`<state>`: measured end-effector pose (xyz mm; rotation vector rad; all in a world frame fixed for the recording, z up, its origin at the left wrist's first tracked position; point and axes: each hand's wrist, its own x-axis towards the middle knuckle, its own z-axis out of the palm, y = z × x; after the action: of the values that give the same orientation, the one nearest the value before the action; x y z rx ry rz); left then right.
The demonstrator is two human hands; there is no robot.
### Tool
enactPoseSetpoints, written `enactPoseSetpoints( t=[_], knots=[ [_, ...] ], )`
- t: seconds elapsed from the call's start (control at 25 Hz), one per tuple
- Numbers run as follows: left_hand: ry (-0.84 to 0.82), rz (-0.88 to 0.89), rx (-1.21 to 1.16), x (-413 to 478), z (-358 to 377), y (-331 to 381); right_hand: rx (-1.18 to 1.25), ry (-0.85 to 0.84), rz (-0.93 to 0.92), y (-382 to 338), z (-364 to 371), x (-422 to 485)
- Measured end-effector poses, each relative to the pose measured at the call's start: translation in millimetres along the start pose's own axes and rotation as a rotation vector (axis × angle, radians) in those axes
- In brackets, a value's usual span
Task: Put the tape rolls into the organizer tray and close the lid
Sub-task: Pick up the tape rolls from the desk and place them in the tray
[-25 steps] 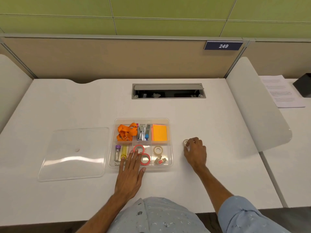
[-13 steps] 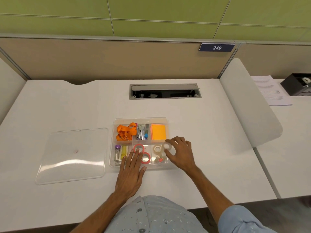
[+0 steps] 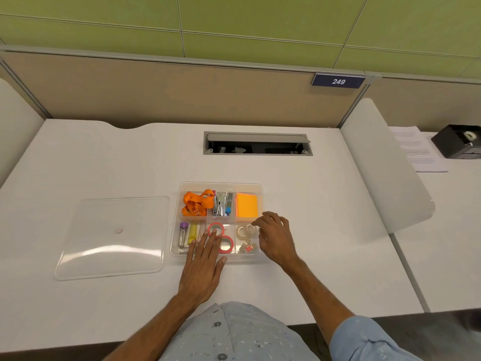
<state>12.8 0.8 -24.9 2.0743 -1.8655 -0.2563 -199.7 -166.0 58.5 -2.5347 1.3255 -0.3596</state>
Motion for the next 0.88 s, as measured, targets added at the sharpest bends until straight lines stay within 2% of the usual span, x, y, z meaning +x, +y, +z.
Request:
enactPoseSetpoints(
  t=[0.2,0.32,0.6,0.88],
  knots=[
    [-0.007,-0.003,0.002,1,-2,1,-0.179,-0.194,-0.21,-13,10,7],
    [-0.018,-0.005,0.006,1,-1,1,-0.24,-0.234,-0.292,-13,15,11],
    [-0.015,-0.008,0.008,0,-3,2,-0.252,-0.251,-0.353,-3,20,18],
    [-0.014,-0.023,0.013,0,-4,3,-0.141,-0.21,-0.282,-6,19,21]
  ],
)
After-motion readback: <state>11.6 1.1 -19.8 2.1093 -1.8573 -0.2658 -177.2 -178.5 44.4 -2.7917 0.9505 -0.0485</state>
